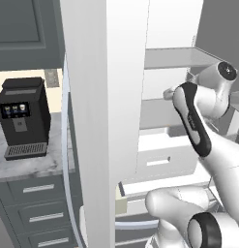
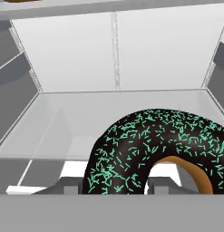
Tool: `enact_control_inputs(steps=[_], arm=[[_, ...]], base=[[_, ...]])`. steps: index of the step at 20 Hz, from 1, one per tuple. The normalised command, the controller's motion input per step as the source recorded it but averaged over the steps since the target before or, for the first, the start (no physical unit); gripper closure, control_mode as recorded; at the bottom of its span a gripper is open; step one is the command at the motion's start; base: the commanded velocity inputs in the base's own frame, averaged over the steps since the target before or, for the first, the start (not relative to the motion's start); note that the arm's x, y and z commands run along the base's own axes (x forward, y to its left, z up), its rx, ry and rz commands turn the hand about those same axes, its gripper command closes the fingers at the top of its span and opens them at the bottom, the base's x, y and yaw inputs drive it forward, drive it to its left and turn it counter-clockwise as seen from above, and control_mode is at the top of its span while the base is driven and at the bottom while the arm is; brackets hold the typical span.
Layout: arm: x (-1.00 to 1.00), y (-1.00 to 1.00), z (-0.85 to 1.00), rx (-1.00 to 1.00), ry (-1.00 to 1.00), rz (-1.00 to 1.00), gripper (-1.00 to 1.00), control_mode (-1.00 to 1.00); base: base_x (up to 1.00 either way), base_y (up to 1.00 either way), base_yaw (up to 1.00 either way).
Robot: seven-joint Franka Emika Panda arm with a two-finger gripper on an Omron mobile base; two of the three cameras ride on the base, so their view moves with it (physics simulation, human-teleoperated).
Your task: Take the donuts from the fridge and place them on the empty tray on the dining counter.
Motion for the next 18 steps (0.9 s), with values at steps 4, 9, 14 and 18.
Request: enact_control_inputs(steps=[4,9,14,18], arm=[[-1.0,0.01,0.34,-0.01,-0.14,-0.01,1.0,-1.0],[-1.0,0.23,0.0,-0.04,-0.08,0.0,1.0,-1.0],[-0.84,0.43,-0.04,-0.07,0.02,0.0,1.0,-1.0],[-0.01,0.0,-0.3,-0.02,0.08,0.02,1.0,-1.0]], base=[[0.0,0.0,0.0],[0.0,0.0,0.0],[0.0,0.0,0.0],[0.0,0.0,0.0]])
